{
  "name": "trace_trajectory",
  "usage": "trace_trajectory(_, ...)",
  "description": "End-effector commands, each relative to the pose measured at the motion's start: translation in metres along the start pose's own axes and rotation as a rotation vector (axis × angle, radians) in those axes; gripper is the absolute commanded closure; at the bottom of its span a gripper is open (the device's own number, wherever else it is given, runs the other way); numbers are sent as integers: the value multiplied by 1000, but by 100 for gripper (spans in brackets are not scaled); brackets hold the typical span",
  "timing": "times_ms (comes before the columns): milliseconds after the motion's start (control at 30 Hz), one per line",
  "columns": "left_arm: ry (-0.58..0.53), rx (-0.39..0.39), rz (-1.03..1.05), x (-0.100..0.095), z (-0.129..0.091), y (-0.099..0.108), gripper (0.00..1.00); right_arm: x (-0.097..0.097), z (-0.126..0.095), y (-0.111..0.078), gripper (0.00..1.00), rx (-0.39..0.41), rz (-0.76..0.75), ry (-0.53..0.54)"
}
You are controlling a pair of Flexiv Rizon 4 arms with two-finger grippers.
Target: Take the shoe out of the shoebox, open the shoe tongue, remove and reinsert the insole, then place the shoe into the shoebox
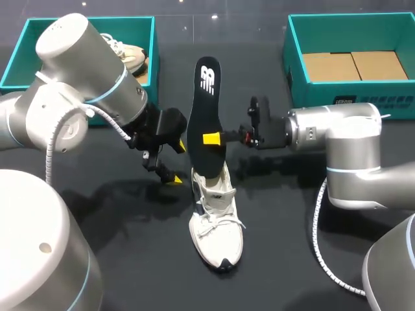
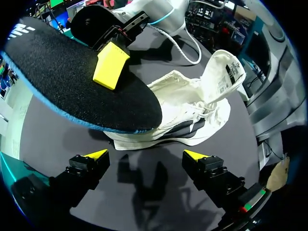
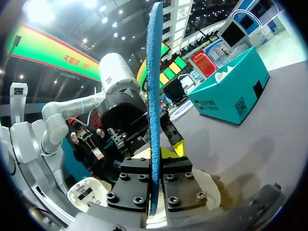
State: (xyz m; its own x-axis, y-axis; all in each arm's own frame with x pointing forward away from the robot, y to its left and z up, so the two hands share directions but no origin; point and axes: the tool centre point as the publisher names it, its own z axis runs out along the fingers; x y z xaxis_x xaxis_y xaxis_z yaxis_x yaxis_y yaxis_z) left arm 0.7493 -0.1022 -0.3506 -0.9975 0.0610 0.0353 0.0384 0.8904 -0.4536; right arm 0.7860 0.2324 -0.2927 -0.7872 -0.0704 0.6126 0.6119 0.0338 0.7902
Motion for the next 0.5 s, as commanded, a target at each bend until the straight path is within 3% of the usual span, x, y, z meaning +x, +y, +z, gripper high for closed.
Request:
trace_trajectory(33, -1, -2, 0, 1, 1, 0, 0, 3, 0, 2, 100, -8, -6, -18)
trace_trajectory(233, -1, -2, 0, 1, 1, 0, 0, 1, -1, 8, 100, -2, -27, -35)
trace_trajectory(500, -1, -2, 0, 1, 1, 0, 0, -4, -3, -4, 100, -26, -31, -58)
